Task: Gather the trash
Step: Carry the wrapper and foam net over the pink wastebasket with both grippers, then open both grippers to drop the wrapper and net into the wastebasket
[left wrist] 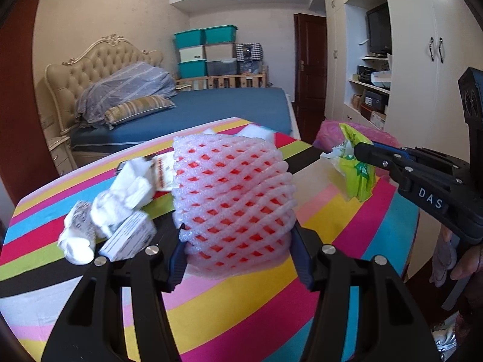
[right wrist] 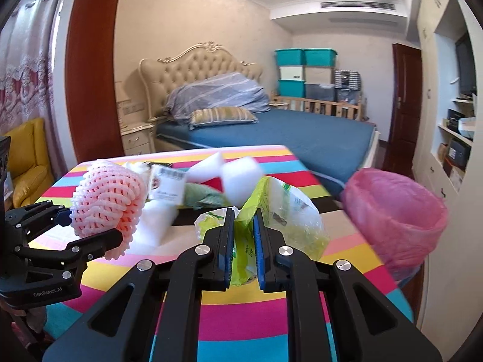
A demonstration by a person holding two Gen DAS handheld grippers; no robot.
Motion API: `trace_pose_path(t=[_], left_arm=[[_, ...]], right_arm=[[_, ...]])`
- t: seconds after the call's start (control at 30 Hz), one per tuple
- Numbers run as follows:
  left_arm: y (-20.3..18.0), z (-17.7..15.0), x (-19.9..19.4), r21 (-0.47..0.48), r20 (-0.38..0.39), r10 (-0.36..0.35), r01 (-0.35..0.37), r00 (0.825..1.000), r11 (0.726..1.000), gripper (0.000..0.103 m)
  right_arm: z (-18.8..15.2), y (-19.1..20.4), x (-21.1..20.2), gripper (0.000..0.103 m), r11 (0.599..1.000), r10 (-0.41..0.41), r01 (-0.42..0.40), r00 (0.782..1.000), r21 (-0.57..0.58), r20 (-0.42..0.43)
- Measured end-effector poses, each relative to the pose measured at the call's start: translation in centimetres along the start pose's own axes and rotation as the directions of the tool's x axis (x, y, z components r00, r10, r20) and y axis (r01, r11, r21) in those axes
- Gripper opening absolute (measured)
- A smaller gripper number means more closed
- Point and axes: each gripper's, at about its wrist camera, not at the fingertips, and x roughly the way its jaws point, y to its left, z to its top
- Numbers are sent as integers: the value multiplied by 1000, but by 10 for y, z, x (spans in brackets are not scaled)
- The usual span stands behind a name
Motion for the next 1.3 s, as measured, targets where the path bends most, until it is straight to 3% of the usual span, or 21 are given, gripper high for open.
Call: trace_pose_path(t=[0.33,0.6,0.7,0.9,1.03,1.3], left_arm=[[-72,54,50,69,-65,-153,157,986,985,56],[-125,102,100,105,-108,-189,200,976,974,56],[-143,123,121,110,-115,-234,246,965,963,56],[-176,160,167,74,-143,-302,315,943,946,56],[-199,175,196,102,-160,-292,310,943,945,56],[-236,196,252,55,-200,-307,323,930,945,57]], right_arm=[[15,-85,-25,13,989,-134,130,989,64,58],[32,-158,-19,13,975,-199,191,978,116,57],[37,-185,-10,13,967,-229,223,972,121,40],[38,-231,3,14,960,-227,219,973,174,28],[33,-258,16,14,954,-221,212,975,211,17],[29,-295,35,14,939,-203,193,979,286,6]])
